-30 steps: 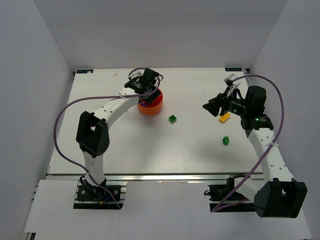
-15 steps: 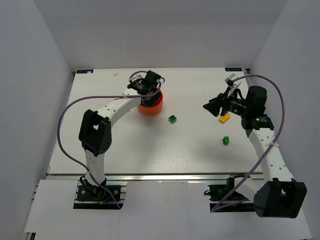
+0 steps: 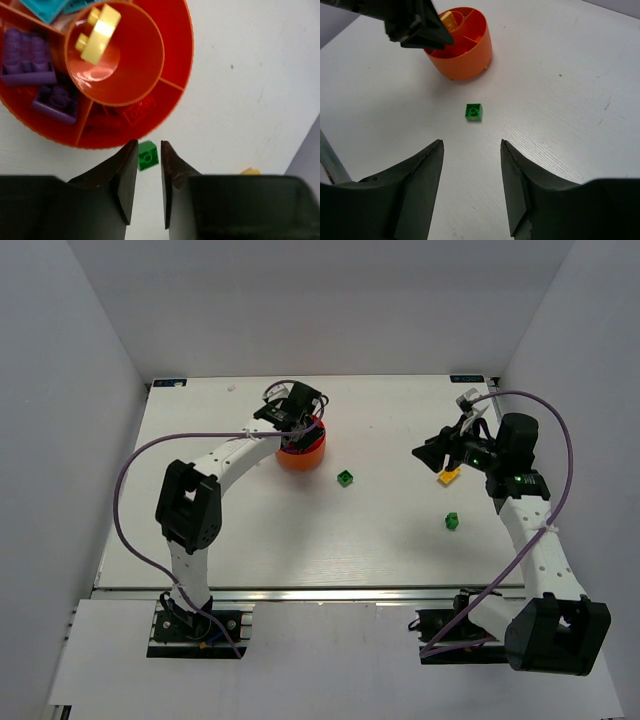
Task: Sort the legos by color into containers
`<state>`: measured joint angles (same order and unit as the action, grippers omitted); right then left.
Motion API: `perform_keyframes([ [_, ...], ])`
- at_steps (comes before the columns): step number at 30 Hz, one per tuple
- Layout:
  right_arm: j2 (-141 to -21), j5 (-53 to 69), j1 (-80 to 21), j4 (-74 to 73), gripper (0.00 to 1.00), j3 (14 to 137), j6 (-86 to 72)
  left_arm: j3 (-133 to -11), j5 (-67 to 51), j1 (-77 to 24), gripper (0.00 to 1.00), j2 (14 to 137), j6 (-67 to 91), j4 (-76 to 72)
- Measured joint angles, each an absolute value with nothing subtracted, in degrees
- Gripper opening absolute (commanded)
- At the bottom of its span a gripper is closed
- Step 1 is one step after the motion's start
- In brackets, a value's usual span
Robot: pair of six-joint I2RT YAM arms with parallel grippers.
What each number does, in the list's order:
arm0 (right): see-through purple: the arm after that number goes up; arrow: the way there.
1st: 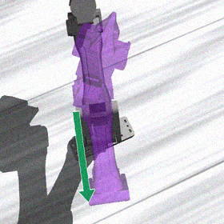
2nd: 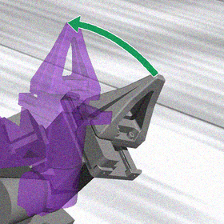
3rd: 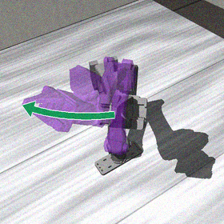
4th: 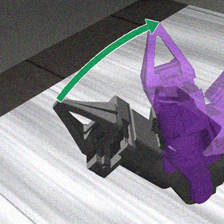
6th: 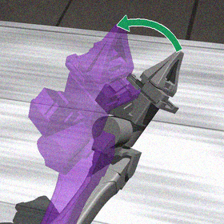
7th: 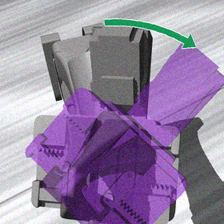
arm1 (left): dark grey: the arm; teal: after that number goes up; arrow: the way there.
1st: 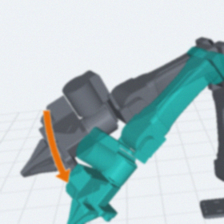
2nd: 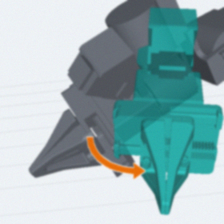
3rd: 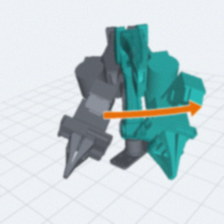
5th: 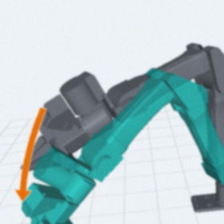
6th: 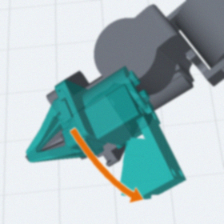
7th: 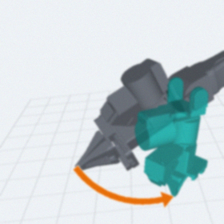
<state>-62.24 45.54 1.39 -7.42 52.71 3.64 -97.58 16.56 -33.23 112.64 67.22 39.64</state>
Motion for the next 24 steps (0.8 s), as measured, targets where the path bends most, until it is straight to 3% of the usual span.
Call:
perform_keyframes([
  [3, -63.16, 42.54, 2.02, -7.68, 0.59, 52.75, 4.99, -92.6, 12.36, -33.21, 0.29, 109.06, 61.6, 34.68],
  [5, -65.1, 39.38, 2.37, -9.47, 0.68, 53.71, 6.04, -85.6, 7.97, -32.82, 0.33, 103.72, 55.77, 30.3],
  [7, -68.16, 35.55, 2.76, -11.31, 0.89, 55.42, 6.57, -76.69, 2.63, -32.6, 0.56, 96.25, 48.42, 24.77],
  [8, -69.91, 33.58, 2.98, -12.47, 0.89, 56.34, 6.81, -71.2, -0.27, -32.47, 0.71, 91.44, 44.1, 21.26],
  [10, -72.71, 30.28, 3.33, -14.17, 0.89, 57.32, 6.31, -62.72, -5.54, -32.23, 0.89, 81.78, 36.47, 17.93],
  [14, -77.36, 24.75, 4.29, -18.96, 0.89, 57.95, 2.09, -53.17, -9.21, -32.27, 0.98, 66.61, 23.92, 13.74],
  [17, -80.95, 20.53, 5.3, -21.71, 0.84, 59.64, -2.87, -47.53, -6.46, -32.34, 0.98, 59.09, 17.52, 11.7],
  [24, -87.83, 8.86, 6.37, -24.32, 0.81, 64.49, -14.74, -44.29, 5.13, -32.42, 0.98, 52.23, 9.23, 13.5],
])
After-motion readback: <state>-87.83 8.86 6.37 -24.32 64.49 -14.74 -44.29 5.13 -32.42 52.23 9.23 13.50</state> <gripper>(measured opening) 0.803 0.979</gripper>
